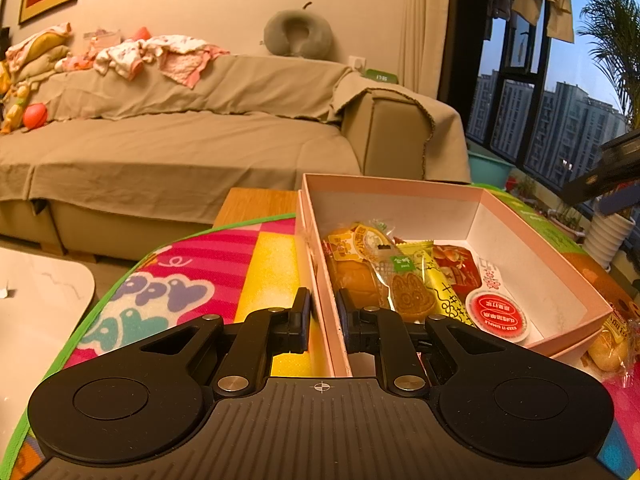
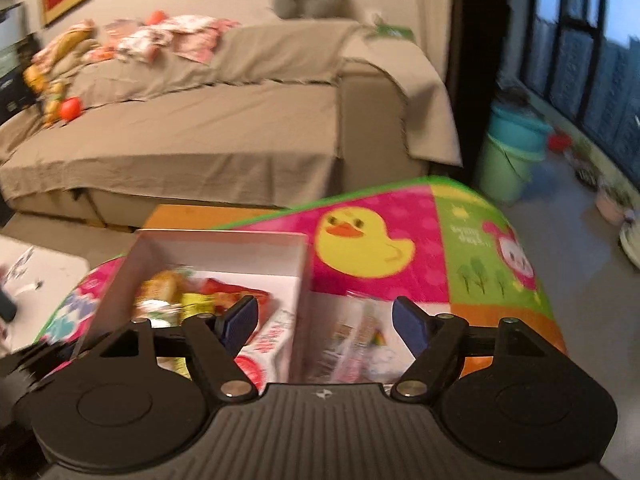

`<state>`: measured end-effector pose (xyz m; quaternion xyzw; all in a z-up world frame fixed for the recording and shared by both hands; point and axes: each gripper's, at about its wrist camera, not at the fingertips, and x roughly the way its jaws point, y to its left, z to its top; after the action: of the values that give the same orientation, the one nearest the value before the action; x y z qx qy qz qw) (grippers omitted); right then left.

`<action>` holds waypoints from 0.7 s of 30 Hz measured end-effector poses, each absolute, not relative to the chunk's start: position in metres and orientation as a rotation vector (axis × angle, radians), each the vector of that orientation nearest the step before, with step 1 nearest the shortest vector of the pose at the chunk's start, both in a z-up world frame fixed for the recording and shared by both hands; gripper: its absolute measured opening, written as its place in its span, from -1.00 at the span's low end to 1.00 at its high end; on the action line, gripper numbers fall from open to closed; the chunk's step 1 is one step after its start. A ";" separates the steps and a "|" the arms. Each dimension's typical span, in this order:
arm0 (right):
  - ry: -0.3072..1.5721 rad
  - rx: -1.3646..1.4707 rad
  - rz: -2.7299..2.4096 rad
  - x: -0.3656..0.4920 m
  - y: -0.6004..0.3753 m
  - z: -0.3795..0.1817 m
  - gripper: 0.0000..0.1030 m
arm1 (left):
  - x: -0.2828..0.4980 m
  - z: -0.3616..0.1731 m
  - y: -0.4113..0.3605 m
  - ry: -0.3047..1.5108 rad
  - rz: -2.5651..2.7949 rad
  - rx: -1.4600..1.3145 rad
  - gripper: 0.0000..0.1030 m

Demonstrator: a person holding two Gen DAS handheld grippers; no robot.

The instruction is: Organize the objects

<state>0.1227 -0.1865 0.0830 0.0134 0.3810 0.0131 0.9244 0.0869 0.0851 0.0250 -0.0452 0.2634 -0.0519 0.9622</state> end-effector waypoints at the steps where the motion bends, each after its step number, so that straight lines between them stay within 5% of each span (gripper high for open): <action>1: 0.802 0.059 0.006 0.133 -0.193 0.076 0.45 | 0.087 0.025 0.085 0.534 -0.105 -0.091 -0.69; 4: 0.862 0.136 -0.050 0.165 -0.209 0.049 0.45 | 0.087 0.025 0.085 0.534 -0.105 -0.092 -0.69; 11: 0.961 0.207 -0.081 0.230 -0.228 -0.005 -0.42 | 0.087 0.024 0.085 0.533 -0.106 -0.087 -0.69; 21: 0.967 0.100 0.180 0.140 -0.241 -0.003 -0.44 | 0.089 0.023 0.086 0.531 -0.104 -0.089 -0.69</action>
<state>0.1403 -0.2415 -0.0032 0.0478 0.4642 0.0863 0.8802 0.0891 0.0863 0.0232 -0.0438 0.2621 -0.0512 0.9627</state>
